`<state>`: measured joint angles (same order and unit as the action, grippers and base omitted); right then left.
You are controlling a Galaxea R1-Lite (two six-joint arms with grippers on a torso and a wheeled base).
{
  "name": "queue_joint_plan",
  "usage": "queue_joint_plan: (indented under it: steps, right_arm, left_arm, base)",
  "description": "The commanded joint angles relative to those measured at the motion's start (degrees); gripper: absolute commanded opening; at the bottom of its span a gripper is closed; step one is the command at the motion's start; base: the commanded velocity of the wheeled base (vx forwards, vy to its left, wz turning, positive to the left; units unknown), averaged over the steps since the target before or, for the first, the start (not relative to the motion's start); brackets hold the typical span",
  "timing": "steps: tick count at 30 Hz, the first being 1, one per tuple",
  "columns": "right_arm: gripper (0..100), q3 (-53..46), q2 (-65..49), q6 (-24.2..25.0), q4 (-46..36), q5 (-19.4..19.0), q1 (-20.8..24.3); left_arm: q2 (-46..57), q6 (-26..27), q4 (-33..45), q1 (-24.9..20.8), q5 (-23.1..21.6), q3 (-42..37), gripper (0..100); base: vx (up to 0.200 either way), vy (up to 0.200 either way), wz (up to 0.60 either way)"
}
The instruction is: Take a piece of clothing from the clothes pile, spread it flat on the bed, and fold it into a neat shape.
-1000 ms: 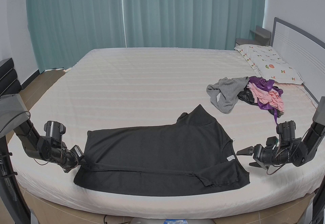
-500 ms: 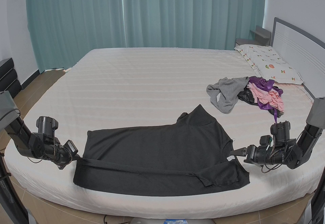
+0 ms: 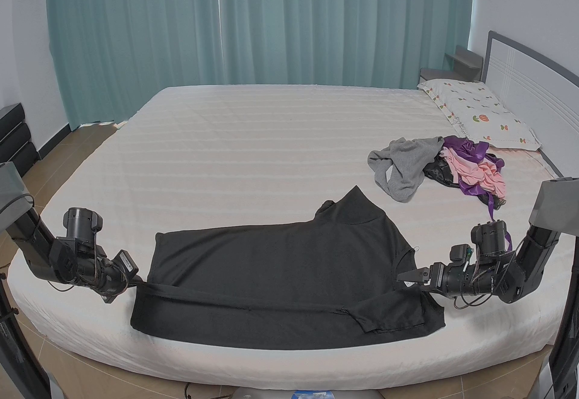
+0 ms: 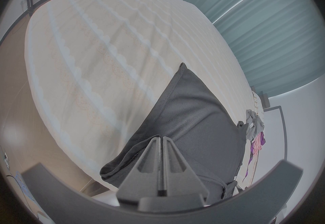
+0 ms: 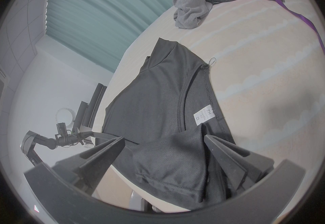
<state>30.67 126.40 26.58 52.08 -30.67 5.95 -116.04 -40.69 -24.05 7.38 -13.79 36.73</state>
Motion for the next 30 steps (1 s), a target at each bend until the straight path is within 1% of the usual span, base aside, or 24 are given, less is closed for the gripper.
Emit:
queue_joint_plan:
  steps: [1, 5, 15, 16, 19, 23, 30]
  right_arm:
    - [100, 1.7, 2.7, -1.4, 0.0, -0.2, 0.0]
    - [100, 2.5, 4.4, -2.8, 0.0, -0.2, -0.1]
    - [100, 3.5, 6.0, -2.9, -0.1, -0.2, -0.6]
    - [0, 3.5, 6.0, -2.9, 0.0, -0.2, -0.6]
    - [0, 3.2, 6.0, -3.0, 0.0, -0.2, -0.7]
    - [0, 2.4, 6.0, -4.9, -0.1, -0.2, -1.1]
    - [0, 0.1, 3.2, -4.6, 0.3, -0.3, -1.9]
  left_arm:
    - [0.0, -0.1, 0.0, 0.0, -0.1, -0.1, 0]
    - [0.0, 0.0, 0.0, 0.0, -0.1, -0.1, 0]
    - [-0.1, -0.1, 0.0, -0.1, -0.2, -0.1, 0]
    - [-0.1, -0.1, 0.0, -0.1, -0.2, -0.1, 0]
    - [-0.1, -0.1, 0.1, -0.1, -0.2, -0.1, 0]
    - [0.1, -0.1, 0.1, -0.1, -0.1, -0.3, 0]
    - [1.3, -0.1, 2.2, -0.1, -0.2, -0.5, 0]
  base:
    - [0.0, 0.0, 0.0]
    - [0.0, 0.0, 0.0]
    - [0.0, 0.0, 0.0]
    - [0.0, 0.0, 0.0]
    - [0.0, 0.0, 0.0]
    - [0.0, 0.0, 0.0]
    - [0.0, 0.0, 0.0]
